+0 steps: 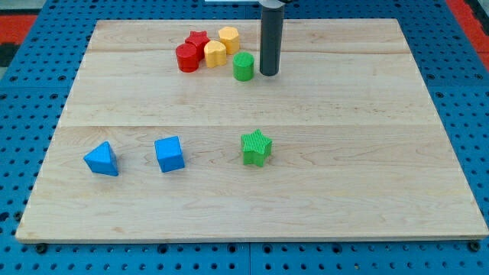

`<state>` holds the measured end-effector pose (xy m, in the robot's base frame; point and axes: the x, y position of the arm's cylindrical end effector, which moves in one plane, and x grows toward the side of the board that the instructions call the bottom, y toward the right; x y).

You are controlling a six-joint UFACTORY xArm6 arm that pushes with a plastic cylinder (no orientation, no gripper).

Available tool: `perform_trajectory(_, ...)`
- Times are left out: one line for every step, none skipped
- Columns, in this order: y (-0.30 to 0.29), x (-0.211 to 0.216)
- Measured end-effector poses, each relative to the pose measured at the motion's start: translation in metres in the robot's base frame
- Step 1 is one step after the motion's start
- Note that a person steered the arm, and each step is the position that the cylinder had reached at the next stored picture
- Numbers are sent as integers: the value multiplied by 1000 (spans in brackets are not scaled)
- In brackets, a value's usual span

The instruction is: Place the green star towards vertically down to the green circle

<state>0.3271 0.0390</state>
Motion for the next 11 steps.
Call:
perform_trajectory(-33,0)
perform_trajectory(-64,-4)
perform_trajectory(-21,25)
perform_trajectory(58,96)
perform_trajectory(84,187)
perform_trajectory(37,230)
perform_trajectory(-28,181)
perform_trajectory(-54,122)
perform_trajectory(-66,72)
perform_trajectory(-57,103)
perform_trajectory(-72,84)
